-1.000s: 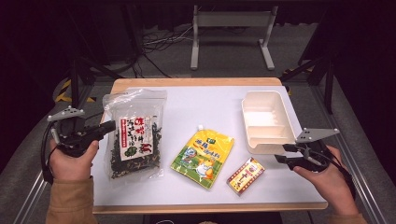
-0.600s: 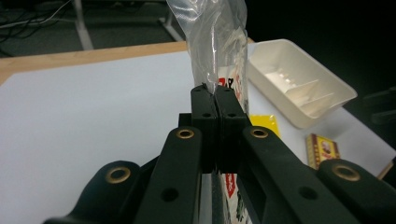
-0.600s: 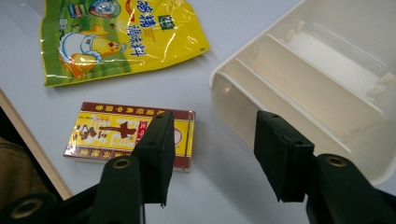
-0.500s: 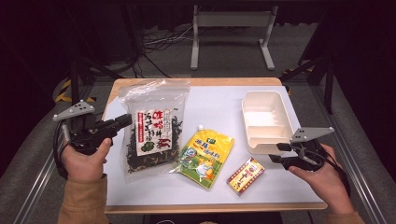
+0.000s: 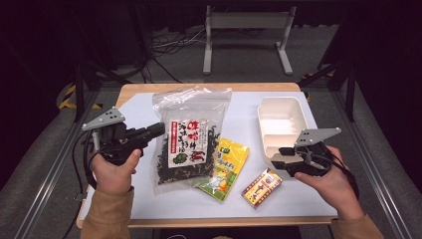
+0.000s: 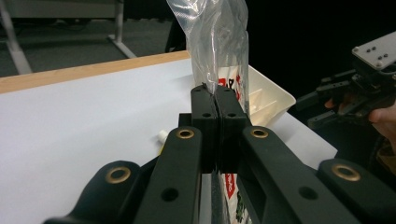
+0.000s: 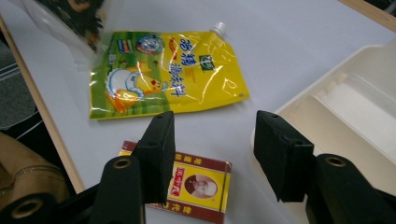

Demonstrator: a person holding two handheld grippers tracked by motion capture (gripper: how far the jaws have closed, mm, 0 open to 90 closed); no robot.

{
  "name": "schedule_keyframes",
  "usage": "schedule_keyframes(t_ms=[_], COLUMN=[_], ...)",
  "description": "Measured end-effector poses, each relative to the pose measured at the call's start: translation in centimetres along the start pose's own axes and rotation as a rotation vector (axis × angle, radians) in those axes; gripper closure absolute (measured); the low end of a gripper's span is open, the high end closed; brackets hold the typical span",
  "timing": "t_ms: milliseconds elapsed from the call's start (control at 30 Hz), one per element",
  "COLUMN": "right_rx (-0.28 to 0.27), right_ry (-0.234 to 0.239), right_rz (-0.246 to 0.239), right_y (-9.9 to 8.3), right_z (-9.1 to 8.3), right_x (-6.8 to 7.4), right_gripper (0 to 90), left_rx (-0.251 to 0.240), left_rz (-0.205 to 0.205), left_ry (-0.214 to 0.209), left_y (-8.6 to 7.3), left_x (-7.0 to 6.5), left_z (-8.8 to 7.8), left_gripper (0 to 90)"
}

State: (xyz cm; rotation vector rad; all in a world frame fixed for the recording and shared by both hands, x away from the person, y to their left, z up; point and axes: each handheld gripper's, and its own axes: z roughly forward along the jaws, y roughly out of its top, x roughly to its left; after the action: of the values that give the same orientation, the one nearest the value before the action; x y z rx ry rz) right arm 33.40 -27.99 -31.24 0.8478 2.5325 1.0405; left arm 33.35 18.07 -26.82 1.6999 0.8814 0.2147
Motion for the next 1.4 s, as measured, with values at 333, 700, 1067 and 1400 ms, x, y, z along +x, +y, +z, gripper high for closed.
schedule_keyframes(t_ms=[333,700,1067,1400], right_rx=[-0.017,-0.04,-0.046,-0.072], right_ry=[0.058,0.149,0.197,0.263], right_rz=[-0.047,-0.069,-0.062,-0.034], right_y=[2.7,5.3,6.3,6.6], right_z=[1.3,3.1,4.3,5.0], right_x=[1.1,2.1,2.7,2.5], right_gripper=[48.7,47.6,45.5,47.1], left_rx=[0.002,0.006,0.007,-0.011], left_rz=[0.023,0.049,0.083,0.099], left_ry=[-0.065,-0.113,-0.162,-0.208], left_y=[-0.3,-0.9,-1.3,-1.6], left_x=[-0.6,-1.5,-2.0,-2.2], left_z=[1.2,2.4,3.3,3.4], left_gripper=[88.9,88.8,88.7,88.5])
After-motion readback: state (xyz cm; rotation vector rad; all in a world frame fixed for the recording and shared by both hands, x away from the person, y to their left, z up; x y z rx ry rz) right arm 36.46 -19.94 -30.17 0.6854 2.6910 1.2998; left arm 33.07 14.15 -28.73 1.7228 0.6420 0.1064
